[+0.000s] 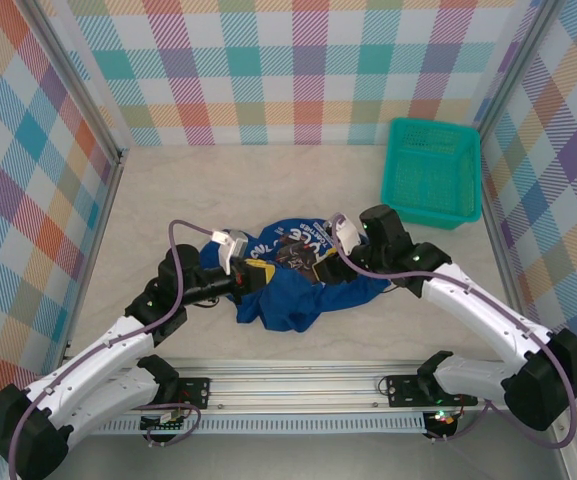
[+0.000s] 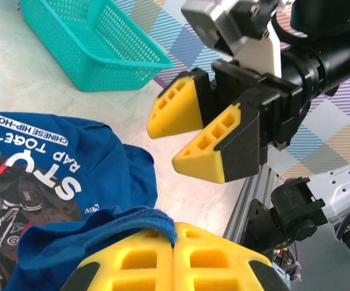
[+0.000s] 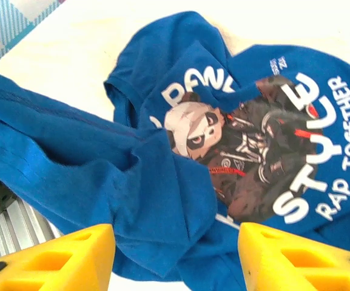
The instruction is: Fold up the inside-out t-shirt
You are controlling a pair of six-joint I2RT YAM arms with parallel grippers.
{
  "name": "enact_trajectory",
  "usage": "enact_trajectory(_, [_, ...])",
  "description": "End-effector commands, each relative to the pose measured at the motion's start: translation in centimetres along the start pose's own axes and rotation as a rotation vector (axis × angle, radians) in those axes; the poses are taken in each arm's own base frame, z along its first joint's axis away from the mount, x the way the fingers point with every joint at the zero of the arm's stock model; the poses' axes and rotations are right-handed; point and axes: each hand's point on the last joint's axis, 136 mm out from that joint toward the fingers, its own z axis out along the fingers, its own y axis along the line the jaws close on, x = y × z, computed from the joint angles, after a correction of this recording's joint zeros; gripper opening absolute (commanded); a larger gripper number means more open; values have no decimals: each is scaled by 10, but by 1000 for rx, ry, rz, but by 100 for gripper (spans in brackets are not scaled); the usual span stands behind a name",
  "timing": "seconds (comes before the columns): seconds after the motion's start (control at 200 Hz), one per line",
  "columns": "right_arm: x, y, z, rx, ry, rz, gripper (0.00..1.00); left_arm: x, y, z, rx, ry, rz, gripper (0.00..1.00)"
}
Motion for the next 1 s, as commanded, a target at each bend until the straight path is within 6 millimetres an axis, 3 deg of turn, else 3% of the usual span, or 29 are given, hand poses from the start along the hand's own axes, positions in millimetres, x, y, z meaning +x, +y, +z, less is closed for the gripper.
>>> enact_trajectory(0.0, [-19, 12, 10, -102, -39, -54, 61, -5, 0, -2, -4, -6, 39, 0])
enact_trajectory(0.26, [5, 28, 20, -202, 18, 31, 66, 7, 30, 3, -137, 30, -17, 5])
enact_trajectory(0.3, [10, 16, 23, -132, 37, 52, 65, 14, 37, 5, -168, 59, -40, 6])
enact_trajectory(0.39, [20, -34, 21, 143, 80, 129, 66, 37, 55, 12, -233, 171, -102, 11])
enact_trajectory(0.47, [23, -71, 17, 298, 97, 206, 67, 56, 70, 16, -300, 273, -153, 27])
enact_trajectory(0.575, [12, -102, 23, 401, 65, 248, 68, 48, 88, 9, -421, 250, -154, 45])
enact_trajectory(0.68, [-12, -125, 47, 442, 37, 213, 68, 19, 126, -18, -664, 83, -181, 67])
enact_trajectory(0.77, [-29, -139, 78, 431, 65, 170, 69, 5, 168, -48, -864, -5, -289, 73])
enact_trajectory(0.88, [-38, -150, 114, 394, 119, 104, 71, 6, 218, -76, -1019, -51, -421, 76])
enact_trajectory(0.995, [-40, -160, 141, 368, 178, 37, 76, 22, 255, -88, -1106, -19, -512, 79])
